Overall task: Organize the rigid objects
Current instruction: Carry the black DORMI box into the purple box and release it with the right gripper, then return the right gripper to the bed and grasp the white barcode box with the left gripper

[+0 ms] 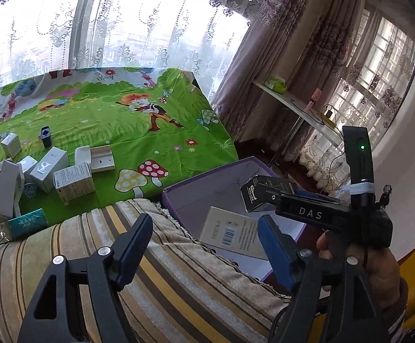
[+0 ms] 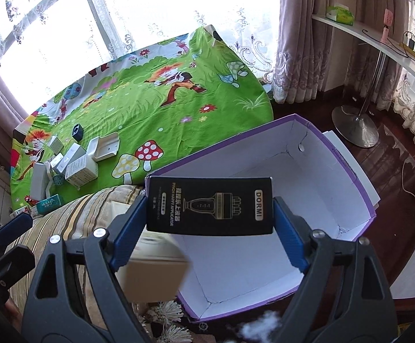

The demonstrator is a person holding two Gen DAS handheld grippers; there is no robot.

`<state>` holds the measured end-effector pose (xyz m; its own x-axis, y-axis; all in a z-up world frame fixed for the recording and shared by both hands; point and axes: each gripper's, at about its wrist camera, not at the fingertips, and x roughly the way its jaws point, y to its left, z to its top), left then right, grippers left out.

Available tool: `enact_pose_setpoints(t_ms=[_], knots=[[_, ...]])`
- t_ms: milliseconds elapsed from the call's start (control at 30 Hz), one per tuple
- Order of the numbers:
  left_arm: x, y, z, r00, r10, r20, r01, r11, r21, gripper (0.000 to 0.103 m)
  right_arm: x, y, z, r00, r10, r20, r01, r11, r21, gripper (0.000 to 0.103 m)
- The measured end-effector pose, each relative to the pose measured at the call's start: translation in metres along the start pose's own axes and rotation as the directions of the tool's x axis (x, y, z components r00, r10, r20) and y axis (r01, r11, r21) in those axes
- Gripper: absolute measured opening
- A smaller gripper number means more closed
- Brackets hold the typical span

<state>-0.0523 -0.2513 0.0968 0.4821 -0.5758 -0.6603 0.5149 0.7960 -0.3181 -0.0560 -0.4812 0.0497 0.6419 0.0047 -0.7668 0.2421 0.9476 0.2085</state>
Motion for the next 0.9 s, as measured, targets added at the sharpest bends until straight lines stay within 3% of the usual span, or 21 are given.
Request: enact_pose_setpoints(t_ms=[133, 267, 500, 900], knots=[[-0.006, 0.008, -0.002, 1.000, 0.015, 0.008, -0.015, 1.000, -0.016, 0.077, 0.000, 0.002, -0.001, 1.000, -0.012, -0.001, 0.012, 1.000, -0.012, 0.088], [-0.014, 0.020, -0.005, 0.999, 0.037, 0.021, -0.036, 0.999, -0.037, 0.077, -0.006, -0.001, 0.000, 0.997, -0.065, 0.036, 0.065, 0.998, -0.002, 0.098], [-0.035, 0.056, -0.012, 0.994, 0.093, 0.055, -0.086, 0.988, -0.128, 0.077, -0.016, -0.003, 0.003, 0.993, -0.081, 0.087, 0.080, 0.997, 0.010, 0.098], [-0.069, 0.117, -0.033, 0.962, 0.263, 0.075, -0.239, 0.942, -0.235, 0.077, -0.029, 0.040, 0.005, 0.991, -0.023, 0.133, 0.034, 0.996, -0.083, 0.102]])
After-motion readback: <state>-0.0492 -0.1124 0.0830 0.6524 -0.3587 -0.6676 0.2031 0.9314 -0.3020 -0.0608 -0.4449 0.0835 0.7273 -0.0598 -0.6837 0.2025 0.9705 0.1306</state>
